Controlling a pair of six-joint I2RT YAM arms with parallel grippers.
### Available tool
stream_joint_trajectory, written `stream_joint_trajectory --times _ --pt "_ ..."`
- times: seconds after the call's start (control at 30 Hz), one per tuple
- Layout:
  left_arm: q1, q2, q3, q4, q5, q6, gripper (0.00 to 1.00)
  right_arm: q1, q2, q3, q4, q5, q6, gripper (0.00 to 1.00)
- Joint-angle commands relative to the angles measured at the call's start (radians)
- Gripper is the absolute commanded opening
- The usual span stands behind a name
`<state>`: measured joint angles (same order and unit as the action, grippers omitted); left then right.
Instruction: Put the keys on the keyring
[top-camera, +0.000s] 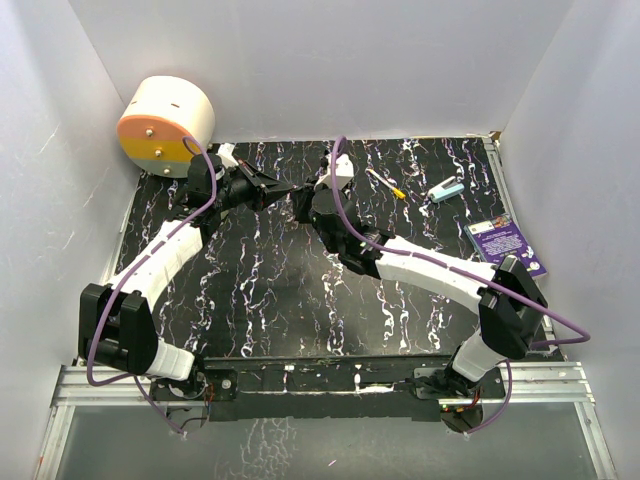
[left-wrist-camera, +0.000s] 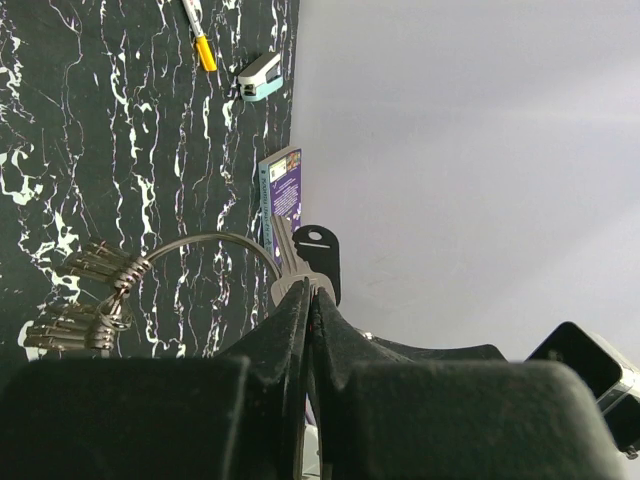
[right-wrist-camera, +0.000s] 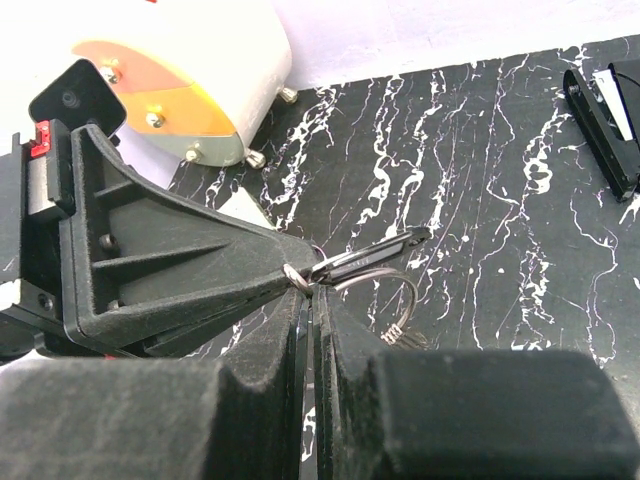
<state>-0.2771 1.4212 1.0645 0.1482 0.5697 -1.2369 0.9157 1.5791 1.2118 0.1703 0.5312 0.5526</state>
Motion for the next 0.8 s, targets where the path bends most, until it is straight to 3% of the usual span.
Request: stream_joint_trajectory --times 0.0,0.77 --pt "-0.016 -0.048 -0.007 -0.015 0.054 0.018 0.0 0.002 0.005 0.074 0.075 0.011 0.009 0.08" --pt "-0.017 -0.048 0.01 -0.019 0.066 0.01 0.0 -0.009 -0.028 0.034 0.054 0.063 0.022 0.08"
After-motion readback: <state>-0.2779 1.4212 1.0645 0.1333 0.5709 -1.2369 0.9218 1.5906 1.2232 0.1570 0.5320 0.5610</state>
